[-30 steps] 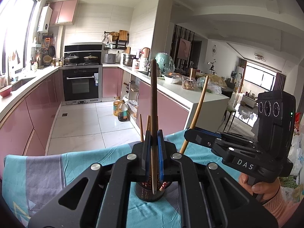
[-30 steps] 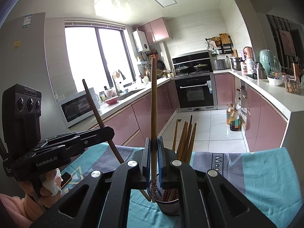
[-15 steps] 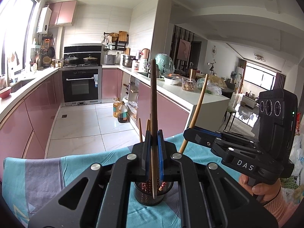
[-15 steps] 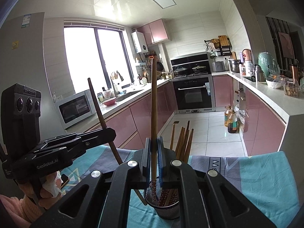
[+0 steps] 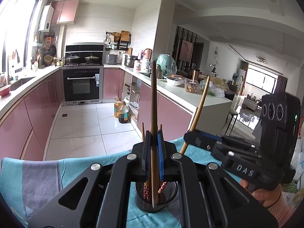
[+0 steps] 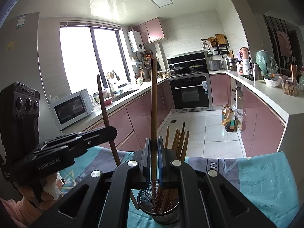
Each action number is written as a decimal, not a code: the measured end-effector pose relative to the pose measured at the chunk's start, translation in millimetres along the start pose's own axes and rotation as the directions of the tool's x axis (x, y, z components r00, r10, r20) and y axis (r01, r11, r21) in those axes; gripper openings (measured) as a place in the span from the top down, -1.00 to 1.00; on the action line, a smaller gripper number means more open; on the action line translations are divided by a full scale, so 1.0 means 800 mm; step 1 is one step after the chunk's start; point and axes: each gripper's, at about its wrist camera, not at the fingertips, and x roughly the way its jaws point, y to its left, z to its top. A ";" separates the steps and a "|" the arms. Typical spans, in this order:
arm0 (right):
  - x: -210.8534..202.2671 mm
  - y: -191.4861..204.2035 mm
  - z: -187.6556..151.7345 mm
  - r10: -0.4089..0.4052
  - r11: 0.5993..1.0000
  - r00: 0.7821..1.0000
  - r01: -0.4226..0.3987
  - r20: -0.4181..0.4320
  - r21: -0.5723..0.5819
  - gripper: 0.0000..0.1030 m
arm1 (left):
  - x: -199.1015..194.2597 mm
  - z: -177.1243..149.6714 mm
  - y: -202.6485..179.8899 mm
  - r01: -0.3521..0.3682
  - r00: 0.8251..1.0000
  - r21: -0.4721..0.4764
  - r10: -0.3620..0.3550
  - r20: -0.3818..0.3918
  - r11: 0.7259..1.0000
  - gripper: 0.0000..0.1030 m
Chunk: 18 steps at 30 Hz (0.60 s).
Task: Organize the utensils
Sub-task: 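Lower both held chopsticks into the mesh cup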
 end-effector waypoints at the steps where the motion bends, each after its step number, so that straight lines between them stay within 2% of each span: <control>1: 0.002 0.000 -0.001 -0.001 1.000 1.000 0.001 -0.004 0.002 0.89 | 0.000 0.004 0.003 0.002 1.000 -0.001 -0.002 0.003 1.000 0.86; 9: 0.010 -0.004 -0.002 -0.012 1.000 1.000 0.012 -0.020 0.020 0.89 | -0.014 0.010 0.002 0.001 1.000 0.005 -0.001 0.020 1.000 0.86; 18: 0.031 -0.015 -0.017 -0.006 0.999 0.997 0.009 -0.081 0.034 0.89 | 0.008 -0.014 0.000 0.007 0.996 0.037 -0.004 -0.090 0.999 0.86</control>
